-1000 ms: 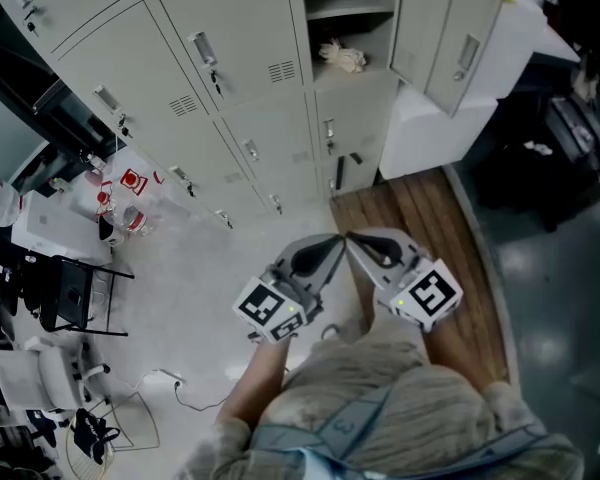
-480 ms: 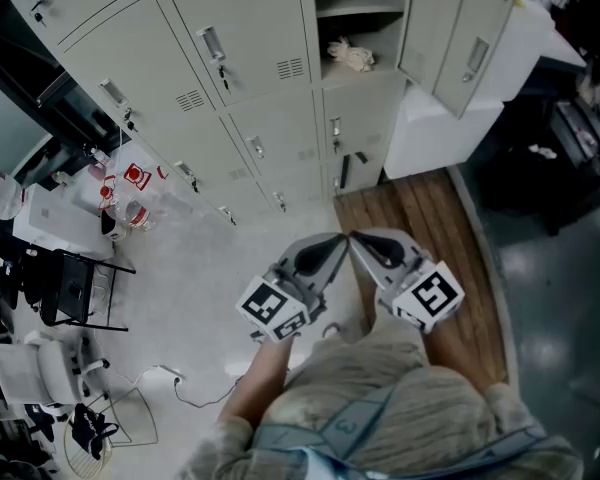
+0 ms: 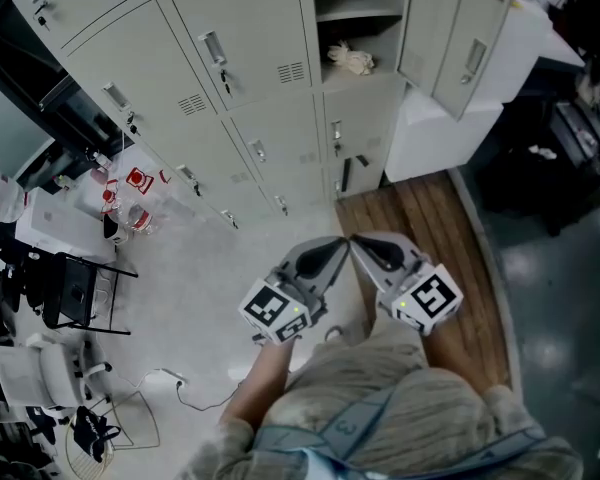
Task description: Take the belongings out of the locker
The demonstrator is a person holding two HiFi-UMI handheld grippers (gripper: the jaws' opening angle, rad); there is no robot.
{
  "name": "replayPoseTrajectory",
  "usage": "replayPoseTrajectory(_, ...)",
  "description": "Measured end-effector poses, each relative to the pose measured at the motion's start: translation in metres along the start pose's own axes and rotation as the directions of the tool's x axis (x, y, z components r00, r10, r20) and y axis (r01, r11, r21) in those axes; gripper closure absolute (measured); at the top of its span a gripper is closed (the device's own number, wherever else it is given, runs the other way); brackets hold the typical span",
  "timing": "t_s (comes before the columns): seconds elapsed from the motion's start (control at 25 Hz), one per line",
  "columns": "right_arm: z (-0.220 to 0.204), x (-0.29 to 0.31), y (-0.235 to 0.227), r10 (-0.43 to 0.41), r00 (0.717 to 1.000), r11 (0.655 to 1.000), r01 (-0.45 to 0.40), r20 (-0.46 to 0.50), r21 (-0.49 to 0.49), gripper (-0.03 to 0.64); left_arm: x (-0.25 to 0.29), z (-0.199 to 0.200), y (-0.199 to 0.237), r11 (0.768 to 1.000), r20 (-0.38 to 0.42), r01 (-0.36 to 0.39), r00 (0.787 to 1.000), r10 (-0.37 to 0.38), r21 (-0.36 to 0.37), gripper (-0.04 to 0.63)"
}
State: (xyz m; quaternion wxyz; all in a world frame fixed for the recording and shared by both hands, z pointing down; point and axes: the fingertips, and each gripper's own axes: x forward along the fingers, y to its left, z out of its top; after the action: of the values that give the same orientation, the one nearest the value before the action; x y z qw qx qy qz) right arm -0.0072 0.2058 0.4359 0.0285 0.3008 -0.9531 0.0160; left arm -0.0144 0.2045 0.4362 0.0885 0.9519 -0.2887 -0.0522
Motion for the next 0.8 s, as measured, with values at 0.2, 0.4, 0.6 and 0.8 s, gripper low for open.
replayPoseTrajectory(0.2,-0.002,0.002,0.006,0.002,1.0,1.0,-0.002,-0.006,-0.002,0.615,-0.006,-0.001,0.0,1.0,0.004,-0.007,1.0,0.007,-0.007,0.592)
replayPoseTrajectory(0.4,-0.005,0.004,0.016,0.001,1.0,1.0,-0.001,-0.019,-0.004,0.615,-0.016,-0.003,0.0,1.0,0.008,-0.01,1.0,0.011,-0.013,0.592)
replayPoseTrajectory(0.6,-0.008,0.01,0.025,0.018,0.999,1.0,-0.019,-0.03,-0.017,0.615,-0.024,0.001,0.006,1.0,0.027,-0.022,0.999,0.022,-0.014,0.592)
replayPoseTrajectory(0.8,-0.003,0.019,0.018,0.033,0.999,0.999,-0.034,-0.031,-0.018,0.615,-0.02,0.01,0.019,0.999,0.047,-0.035,0.998,0.035,-0.009,0.592)
